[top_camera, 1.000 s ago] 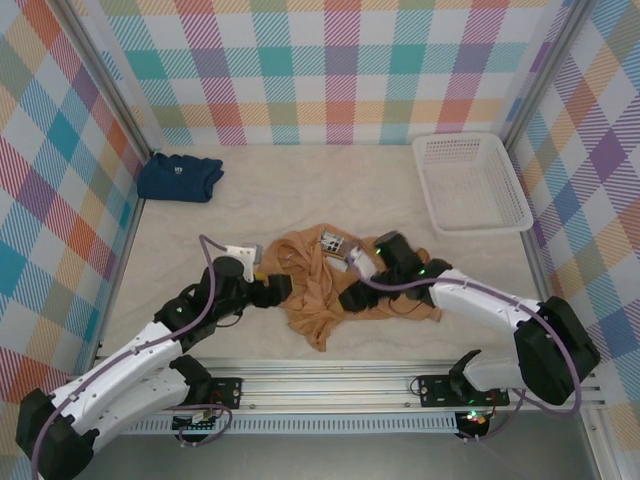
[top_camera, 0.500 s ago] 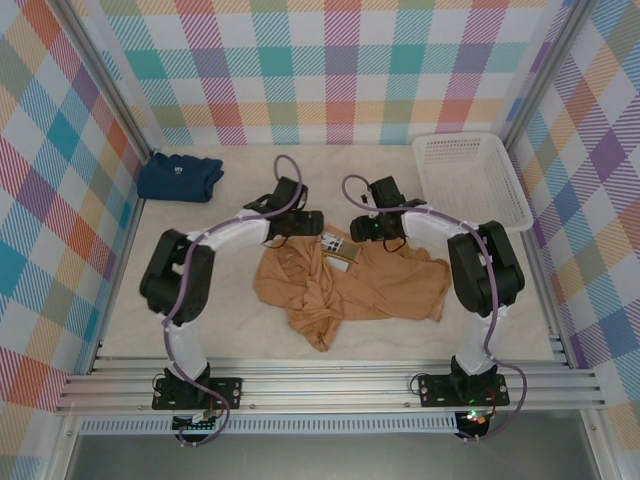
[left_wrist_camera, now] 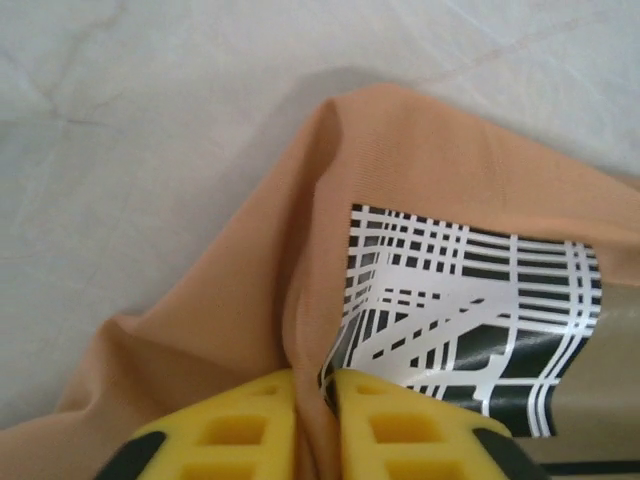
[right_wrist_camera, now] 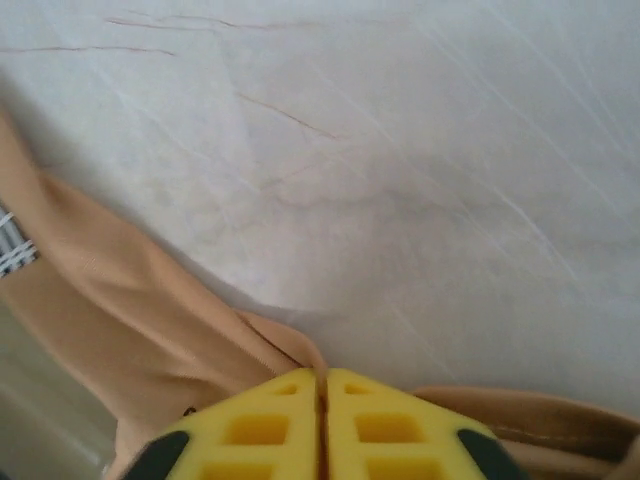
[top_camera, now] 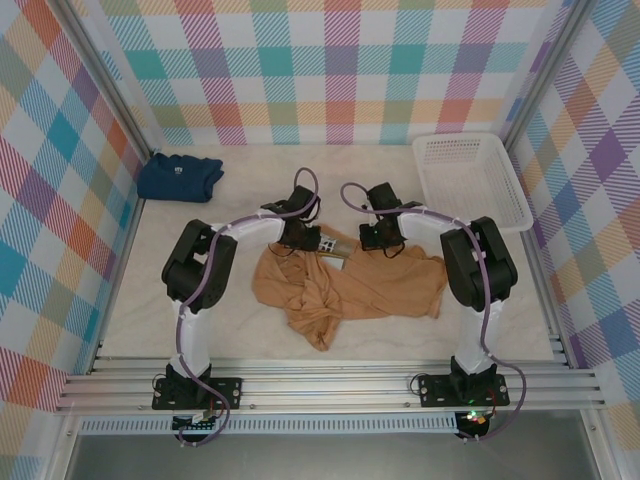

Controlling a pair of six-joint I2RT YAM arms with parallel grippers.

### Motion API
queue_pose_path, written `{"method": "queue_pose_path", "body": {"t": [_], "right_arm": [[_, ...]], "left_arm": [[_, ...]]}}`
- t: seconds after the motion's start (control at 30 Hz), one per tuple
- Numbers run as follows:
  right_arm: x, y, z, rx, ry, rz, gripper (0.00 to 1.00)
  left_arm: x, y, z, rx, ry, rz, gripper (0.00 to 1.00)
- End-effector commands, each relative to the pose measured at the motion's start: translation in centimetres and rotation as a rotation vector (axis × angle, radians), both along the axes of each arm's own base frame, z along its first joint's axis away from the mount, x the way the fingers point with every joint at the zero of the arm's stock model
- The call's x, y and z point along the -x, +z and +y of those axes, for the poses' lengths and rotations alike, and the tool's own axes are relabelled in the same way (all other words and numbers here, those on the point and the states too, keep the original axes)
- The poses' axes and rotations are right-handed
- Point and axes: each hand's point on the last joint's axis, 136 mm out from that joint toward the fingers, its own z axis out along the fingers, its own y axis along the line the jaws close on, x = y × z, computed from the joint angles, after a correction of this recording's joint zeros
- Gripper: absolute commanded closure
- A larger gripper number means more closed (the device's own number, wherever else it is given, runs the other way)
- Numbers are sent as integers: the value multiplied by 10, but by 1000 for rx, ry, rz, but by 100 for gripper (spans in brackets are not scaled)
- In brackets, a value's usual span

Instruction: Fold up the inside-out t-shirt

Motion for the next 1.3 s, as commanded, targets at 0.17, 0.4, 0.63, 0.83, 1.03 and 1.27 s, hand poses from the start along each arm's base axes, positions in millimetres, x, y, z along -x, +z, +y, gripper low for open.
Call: {"method": "queue_pose_path", "body": {"t": [0.17, 0.4, 0.63, 0.83, 1.03, 1.27], "right_arm": [[-57, 166, 8, -237, 24, -454, 100], [-11, 248, -19, -278, -1, -640, 100], [79, 146, -66, -166, -127, -358, 75], [111, 118, -30, -331, 4, -281, 52], [105, 106, 17, -375, 105, -195, 49], [90, 82, -26, -256, -92, -137, 42]], "left_arm": [[-57, 179, 17, 155, 20, -483, 100], [23, 279, 2, 318, -172, -704, 100], [171, 122, -14, 323, -365, -343, 57], [167, 103, 15, 263, -159, -323, 30], [125, 109, -7, 250, -55, -276, 27], [136, 70, -77, 114, -342, -169, 19]]}}
